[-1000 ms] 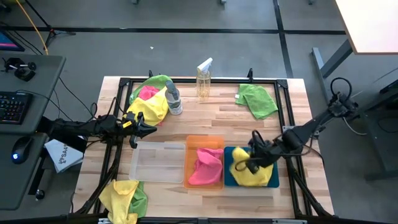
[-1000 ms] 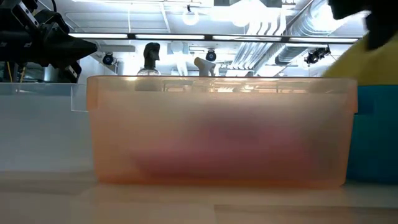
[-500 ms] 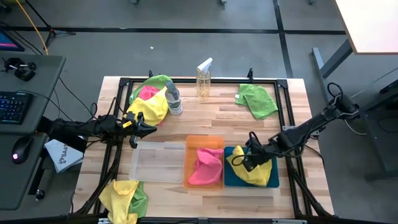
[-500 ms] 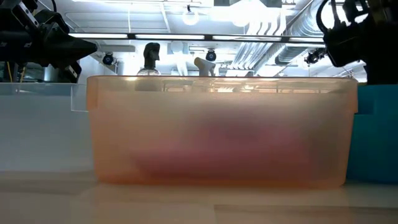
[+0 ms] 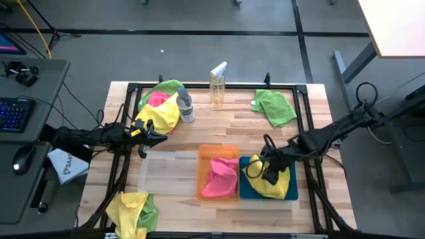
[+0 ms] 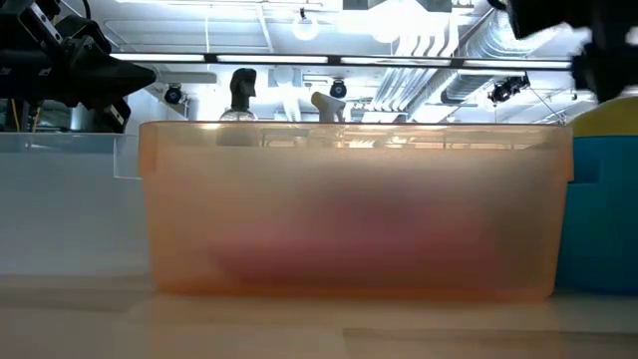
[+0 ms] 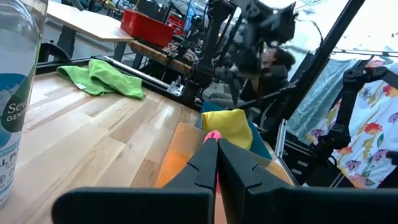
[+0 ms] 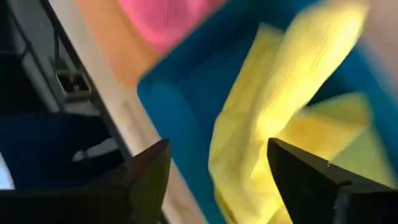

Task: Sort microfiber towel by color & place in baskets
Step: Put the top right yellow towel into the blue bin, then put the top yellow towel into the blue bin

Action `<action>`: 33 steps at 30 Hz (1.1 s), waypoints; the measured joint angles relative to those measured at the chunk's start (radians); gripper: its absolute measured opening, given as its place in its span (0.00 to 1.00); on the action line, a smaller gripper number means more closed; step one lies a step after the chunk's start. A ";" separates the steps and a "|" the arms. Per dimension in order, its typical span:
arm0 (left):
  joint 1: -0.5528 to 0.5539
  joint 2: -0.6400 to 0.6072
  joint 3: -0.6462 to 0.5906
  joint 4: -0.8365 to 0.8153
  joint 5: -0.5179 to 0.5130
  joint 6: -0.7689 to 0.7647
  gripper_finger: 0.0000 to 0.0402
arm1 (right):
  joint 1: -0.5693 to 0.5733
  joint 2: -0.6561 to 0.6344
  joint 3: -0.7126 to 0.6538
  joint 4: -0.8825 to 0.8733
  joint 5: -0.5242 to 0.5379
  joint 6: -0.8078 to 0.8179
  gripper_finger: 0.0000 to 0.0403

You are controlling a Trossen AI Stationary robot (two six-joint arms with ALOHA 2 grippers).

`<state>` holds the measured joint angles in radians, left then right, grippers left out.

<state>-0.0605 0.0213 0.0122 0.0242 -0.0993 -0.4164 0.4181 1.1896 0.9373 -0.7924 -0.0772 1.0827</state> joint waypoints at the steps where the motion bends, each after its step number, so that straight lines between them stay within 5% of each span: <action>1: 0.000 0.000 0.000 0.000 0.000 0.000 0.00 | -0.014 0.000 0.034 -0.027 0.038 -0.029 0.67; 6: 0.000 0.000 0.000 0.006 -0.008 0.029 0.00 | -0.080 0.000 0.185 -0.020 0.312 -0.191 0.68; 10: 0.000 0.000 0.000 0.168 -0.135 -0.107 0.00 | -0.130 -0.001 0.270 0.019 0.445 -0.297 0.68; 16: 0.000 0.000 0.000 0.439 -0.339 -0.283 0.00 | -0.197 0.000 0.302 0.017 0.452 -0.347 0.68; 24: 0.004 0.030 0.025 0.566 -0.405 -0.329 0.00 | -0.239 0.002 0.302 0.003 0.444 -0.344 0.68; 28: 0.014 0.126 0.172 0.305 -0.334 -0.338 0.07 | -0.269 0.002 0.302 -0.012 0.443 -0.358 0.68; 33: 0.056 0.332 0.489 -0.471 -0.275 -0.337 0.24 | -0.328 0.002 0.302 -0.046 0.416 -0.358 0.68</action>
<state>-0.0045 0.3533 0.5008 -0.4472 -0.3741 -0.7536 0.0901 1.1912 1.2392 -0.8380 0.3384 0.7243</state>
